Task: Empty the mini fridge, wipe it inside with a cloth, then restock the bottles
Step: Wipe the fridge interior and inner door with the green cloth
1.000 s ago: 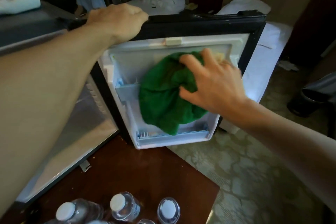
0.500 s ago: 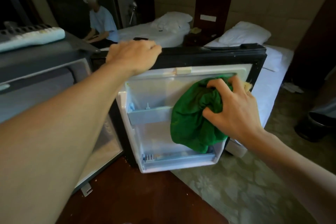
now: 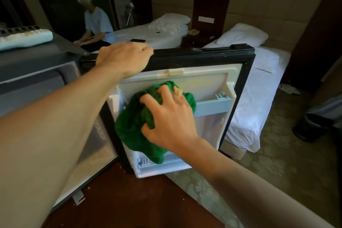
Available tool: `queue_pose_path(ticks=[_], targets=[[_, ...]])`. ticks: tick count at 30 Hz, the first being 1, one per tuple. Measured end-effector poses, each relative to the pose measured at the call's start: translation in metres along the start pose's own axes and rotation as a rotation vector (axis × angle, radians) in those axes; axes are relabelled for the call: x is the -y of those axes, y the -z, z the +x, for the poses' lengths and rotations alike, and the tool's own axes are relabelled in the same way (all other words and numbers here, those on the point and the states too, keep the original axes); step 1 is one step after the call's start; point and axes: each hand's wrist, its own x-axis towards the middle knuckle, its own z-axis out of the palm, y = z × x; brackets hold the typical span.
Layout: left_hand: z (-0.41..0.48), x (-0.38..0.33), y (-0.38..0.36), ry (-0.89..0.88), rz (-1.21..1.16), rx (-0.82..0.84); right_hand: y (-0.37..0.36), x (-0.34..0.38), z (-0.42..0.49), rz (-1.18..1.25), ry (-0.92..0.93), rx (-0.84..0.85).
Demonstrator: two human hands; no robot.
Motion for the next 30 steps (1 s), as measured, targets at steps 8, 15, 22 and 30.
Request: queue_pose_path(ticks=[8, 15, 22, 30], targets=[[-0.004, 0.002, -0.002, 0.008, -0.035, -0.048, 0.015, -0.031, -0.005, -0.144, 0.195, 0.119], [0.001, 0.003, -0.005, 0.009, -0.024, -0.042, 0.041, -0.094, -0.022, -0.211, -0.223, -0.017], [0.007, 0.005, -0.008, 0.005, 0.000, -0.050, 0.019, -0.046, 0.000, -0.045, -0.250, -0.019], [0.010, -0.002, -0.009, 0.063, 0.025, -0.076, -0.019, 0.025, 0.011, 0.033, 0.041, 0.072]])
